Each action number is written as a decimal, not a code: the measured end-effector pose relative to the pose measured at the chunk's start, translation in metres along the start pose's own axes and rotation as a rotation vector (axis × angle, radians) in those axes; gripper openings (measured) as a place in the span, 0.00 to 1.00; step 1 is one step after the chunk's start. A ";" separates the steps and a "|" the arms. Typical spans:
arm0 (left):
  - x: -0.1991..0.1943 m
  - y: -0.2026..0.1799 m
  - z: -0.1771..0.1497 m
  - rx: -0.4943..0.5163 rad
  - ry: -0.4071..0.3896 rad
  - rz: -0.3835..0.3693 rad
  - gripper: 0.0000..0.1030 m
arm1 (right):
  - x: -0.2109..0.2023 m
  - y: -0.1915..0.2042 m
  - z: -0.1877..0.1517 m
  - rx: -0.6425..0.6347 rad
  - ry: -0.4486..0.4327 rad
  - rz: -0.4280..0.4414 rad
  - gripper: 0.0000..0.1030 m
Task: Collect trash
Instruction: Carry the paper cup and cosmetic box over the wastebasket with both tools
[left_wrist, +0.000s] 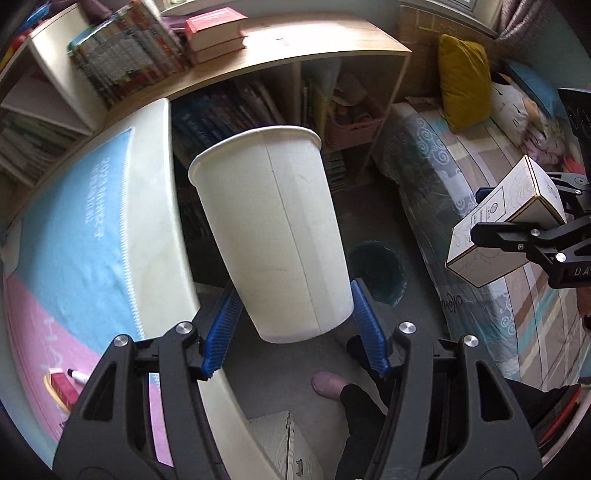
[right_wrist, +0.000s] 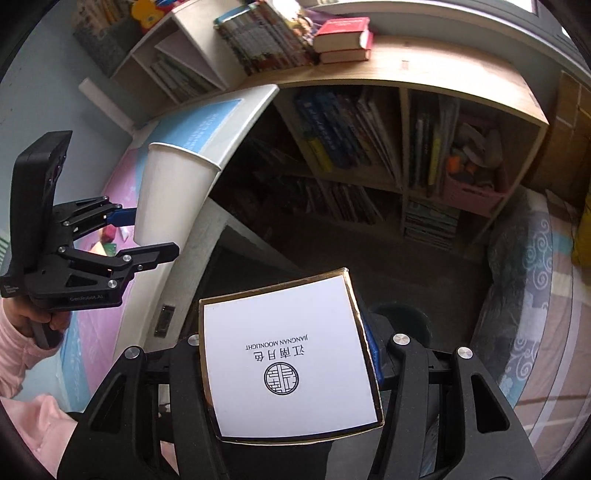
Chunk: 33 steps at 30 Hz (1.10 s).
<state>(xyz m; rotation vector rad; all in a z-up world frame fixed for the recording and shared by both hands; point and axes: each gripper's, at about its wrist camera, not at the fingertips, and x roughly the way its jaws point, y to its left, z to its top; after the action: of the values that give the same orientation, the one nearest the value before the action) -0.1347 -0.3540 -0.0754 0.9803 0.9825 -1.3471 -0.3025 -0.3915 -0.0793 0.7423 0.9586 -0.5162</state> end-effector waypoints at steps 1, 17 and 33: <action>0.004 -0.007 0.003 0.021 0.007 -0.008 0.56 | -0.001 -0.007 -0.003 0.020 -0.001 -0.006 0.53; 0.063 -0.082 0.042 0.205 0.132 -0.098 0.56 | 0.008 -0.084 -0.025 0.202 0.039 -0.020 0.53; 0.118 -0.120 0.055 0.264 0.255 -0.145 0.56 | 0.028 -0.136 -0.039 0.309 0.066 0.010 0.53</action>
<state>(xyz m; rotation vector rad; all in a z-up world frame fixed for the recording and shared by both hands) -0.2560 -0.4412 -0.1703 1.3259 1.1008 -1.5257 -0.4031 -0.4516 -0.1629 1.0467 0.9457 -0.6425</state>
